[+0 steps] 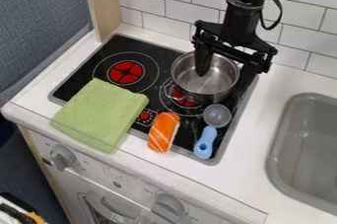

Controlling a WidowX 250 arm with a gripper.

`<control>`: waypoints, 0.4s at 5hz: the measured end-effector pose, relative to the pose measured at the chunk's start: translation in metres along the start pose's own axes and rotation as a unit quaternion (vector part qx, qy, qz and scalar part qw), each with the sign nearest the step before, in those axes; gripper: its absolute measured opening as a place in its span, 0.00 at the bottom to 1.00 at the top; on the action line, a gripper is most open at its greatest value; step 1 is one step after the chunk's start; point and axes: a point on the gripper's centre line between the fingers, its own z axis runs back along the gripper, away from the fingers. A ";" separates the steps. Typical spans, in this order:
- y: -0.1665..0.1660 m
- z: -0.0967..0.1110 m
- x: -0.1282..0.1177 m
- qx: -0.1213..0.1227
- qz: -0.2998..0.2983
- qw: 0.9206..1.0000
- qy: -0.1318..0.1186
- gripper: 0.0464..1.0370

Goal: Put the green towel in the pot on the left burner

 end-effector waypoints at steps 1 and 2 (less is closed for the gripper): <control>-0.001 -0.009 -0.001 0.002 -0.001 1.000 0.012 0.96; 0.003 -0.023 -0.012 0.004 -0.004 1.000 0.028 0.96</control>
